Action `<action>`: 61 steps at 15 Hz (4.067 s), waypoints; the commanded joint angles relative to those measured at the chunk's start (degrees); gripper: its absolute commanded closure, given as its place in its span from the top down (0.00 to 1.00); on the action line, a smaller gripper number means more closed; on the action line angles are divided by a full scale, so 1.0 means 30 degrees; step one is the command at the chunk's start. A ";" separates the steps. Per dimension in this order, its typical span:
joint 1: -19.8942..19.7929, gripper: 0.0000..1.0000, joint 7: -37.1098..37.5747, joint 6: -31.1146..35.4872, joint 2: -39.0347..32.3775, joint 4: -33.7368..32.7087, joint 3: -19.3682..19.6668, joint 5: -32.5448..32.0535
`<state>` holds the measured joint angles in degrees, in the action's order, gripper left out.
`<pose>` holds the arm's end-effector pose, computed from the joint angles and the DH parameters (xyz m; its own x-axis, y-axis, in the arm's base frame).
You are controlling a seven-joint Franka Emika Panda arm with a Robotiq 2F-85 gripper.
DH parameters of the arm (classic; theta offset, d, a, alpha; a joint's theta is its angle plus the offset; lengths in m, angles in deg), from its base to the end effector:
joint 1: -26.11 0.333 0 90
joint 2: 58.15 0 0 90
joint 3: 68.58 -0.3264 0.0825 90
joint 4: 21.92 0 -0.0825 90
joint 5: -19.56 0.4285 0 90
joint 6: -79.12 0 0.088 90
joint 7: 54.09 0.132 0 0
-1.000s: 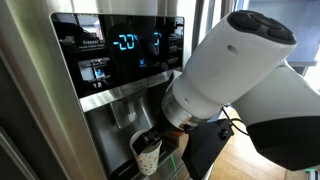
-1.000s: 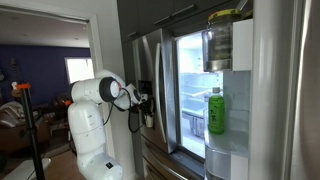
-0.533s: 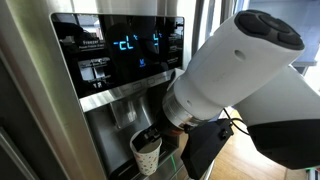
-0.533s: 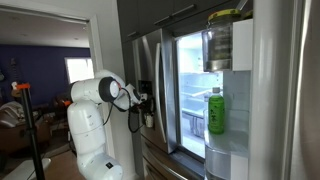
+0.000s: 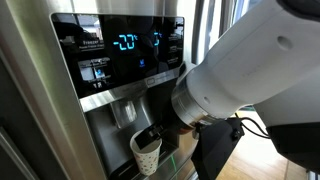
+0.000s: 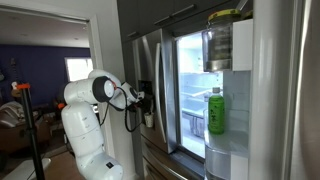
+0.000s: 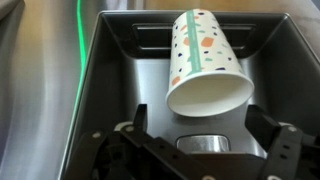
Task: Put the cup on the water dispenser
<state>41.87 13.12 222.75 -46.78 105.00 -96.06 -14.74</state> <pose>0.4216 0.4017 0.4721 0.7675 -0.0116 0.6409 0.0170 -0.9991 -0.0384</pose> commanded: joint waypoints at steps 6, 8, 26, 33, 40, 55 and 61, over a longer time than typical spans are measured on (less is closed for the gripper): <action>0.0306 1.00 -0.1048 -0.0144 0.3912 0.2724 0.0167 0.1619; 0.0450 1.00 -0.2189 -0.0627 0.4536 0.3034 0.0219 0.2680; 0.0290 1.00 -0.5481 -0.2486 0.6733 0.3811 0.0368 0.7073; 0.1533 1.00 -0.9832 -0.3328 0.9734 0.5537 0.2242 0.9873; 0.1494 1.00 -1.6210 -0.6768 1.2884 0.6542 0.3843 1.1818; 0.1643 1.00 -2.2028 -0.8316 1.6878 0.6606 0.5382 1.2957; 0.1002 1.00 -2.1932 -0.8717 1.6466 0.6106 0.5012 1.3251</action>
